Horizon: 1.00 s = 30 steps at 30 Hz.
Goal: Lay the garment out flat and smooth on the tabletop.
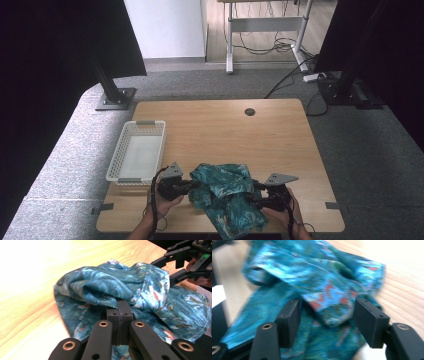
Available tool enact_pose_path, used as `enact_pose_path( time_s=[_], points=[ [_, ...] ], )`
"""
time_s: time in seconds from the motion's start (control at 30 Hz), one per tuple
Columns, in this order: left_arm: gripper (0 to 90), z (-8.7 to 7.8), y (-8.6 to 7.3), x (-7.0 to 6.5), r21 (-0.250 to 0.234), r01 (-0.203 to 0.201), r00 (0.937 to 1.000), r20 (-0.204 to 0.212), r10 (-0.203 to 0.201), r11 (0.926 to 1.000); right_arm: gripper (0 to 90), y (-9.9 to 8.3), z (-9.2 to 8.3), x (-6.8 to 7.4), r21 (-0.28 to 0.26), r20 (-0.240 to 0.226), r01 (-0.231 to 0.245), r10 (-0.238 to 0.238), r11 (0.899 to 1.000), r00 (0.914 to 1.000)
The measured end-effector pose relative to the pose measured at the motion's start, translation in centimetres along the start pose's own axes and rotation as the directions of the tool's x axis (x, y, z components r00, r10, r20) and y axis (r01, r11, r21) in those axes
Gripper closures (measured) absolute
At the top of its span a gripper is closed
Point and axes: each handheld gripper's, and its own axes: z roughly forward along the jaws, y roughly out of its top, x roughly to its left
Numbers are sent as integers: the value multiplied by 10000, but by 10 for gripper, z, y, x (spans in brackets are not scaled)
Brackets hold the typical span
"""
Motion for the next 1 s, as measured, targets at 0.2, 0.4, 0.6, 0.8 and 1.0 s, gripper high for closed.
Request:
enact_pose_path(
  time_s=[0.2,0.4,0.6,0.8,1.0],
  points=[
    [897,-5,-2,7,42,53,9998,-212,-52,10000,518,1,2,-6,115,565,-229,222,9997,9982],
    [897,-7,-1,11,111,-19,9995,-316,23,9999,812,0,3,-4,299,619,79,-97,9995,9980],
    [897,-7,-3,13,185,-98,9993,-370,104,9998,881,7,-6,-7,-162,929,8,7,9999,9957],
    [897,-10,-3,15,170,-188,9981,-582,198,9997,884,12,-15,-13,-385,1216,-22,68,9993,9926],
    [897,-14,5,21,-8,-135,9965,-827,134,9999,885,29,-32,-22,-876,1493,-124,254,9961,9885]
  ],
)
